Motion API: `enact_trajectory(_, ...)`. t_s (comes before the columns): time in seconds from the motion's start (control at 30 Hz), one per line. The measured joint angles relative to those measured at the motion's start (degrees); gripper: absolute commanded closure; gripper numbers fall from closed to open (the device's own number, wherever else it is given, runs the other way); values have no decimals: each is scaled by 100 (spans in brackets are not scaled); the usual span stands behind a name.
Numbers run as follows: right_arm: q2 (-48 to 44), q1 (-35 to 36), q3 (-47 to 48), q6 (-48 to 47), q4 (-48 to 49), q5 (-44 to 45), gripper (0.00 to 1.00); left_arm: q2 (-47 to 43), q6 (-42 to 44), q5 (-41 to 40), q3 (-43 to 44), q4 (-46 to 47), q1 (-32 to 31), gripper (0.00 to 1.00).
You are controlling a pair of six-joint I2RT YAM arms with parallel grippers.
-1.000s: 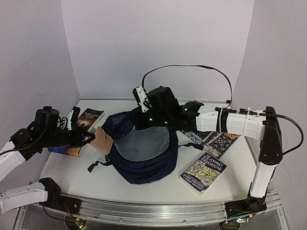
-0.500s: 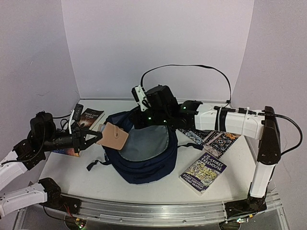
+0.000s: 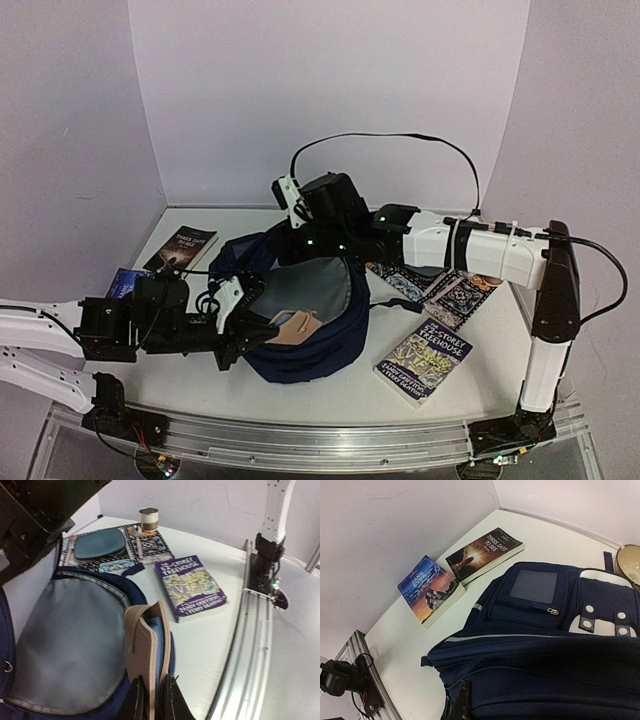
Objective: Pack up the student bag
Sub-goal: Place the card case in the second largest pocket of the bag.
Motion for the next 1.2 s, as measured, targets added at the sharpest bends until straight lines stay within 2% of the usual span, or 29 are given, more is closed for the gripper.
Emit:
enact_trajectory(0.23,0,-11,0,-2,-4,-70,100,538,1005,-1446,14,421,-332,100)
enact_trajectory(0.53,0,-15,0,4,-4,-93,100,1204,2006,-2357,69,984,-461,100)
enact_trajectory(0.7,0,-20,0,34,-6,-144,100,1669,2456,-2578,16,1627,-344,98)
enact_trajectory(0.97,0,-22,0,135,-8,-266,100,2182,2787,-2557,-166,2622,487,91)
enact_trajectory(1.2,0,-22,0,187,-8,-326,100,2913,2942,-2508,-212,3273,625,85)
